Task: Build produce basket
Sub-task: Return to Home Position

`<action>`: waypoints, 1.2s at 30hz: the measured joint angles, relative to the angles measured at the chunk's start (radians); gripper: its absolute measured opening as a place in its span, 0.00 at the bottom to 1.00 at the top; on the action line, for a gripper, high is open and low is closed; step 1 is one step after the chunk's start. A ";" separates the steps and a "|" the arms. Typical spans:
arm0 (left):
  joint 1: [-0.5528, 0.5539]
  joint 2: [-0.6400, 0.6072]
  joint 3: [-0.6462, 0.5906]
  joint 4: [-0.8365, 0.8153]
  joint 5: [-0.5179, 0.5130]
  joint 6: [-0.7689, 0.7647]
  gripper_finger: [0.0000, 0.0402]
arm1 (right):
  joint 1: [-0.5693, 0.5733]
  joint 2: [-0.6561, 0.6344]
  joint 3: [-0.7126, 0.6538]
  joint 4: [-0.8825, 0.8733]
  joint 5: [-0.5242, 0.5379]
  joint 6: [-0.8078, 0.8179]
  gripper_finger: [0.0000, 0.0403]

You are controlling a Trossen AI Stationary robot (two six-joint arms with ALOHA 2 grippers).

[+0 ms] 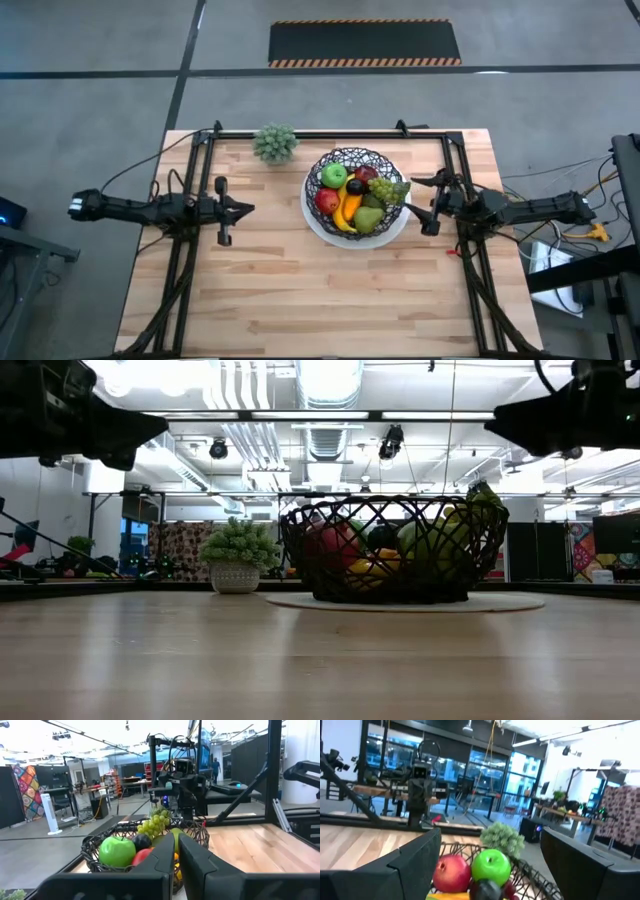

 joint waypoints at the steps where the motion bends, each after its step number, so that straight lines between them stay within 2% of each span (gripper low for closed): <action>1: 0.000 0.003 0.000 0.000 0.000 0.000 0.02 | 0.000 -0.011 0.000 -0.001 0.000 -0.011 0.81; 11: 0.000 0.010 -0.002 -0.001 0.000 0.008 0.02 | 0.000 -0.121 -0.012 -0.002 -0.008 -0.073 0.81; 17: 0.000 0.014 -0.002 -0.002 0.000 0.008 0.02 | 0.000 -0.210 -0.013 0.013 -0.008 -0.042 0.81; 24: 0.000 0.016 -0.003 -0.002 0.000 0.008 0.02 | 0.000 -0.201 -0.015 0.017 -0.003 0.048 0.81; 29: 0.000 0.015 -0.003 -0.001 0.000 0.008 0.02 | 0.000 -0.188 -0.015 -0.005 0.060 0.149 0.81; 36: 0.000 0.016 -0.004 0.000 0.000 0.008 0.02 | 0.000 -0.177 -0.015 -0.006 0.060 0.228 0.81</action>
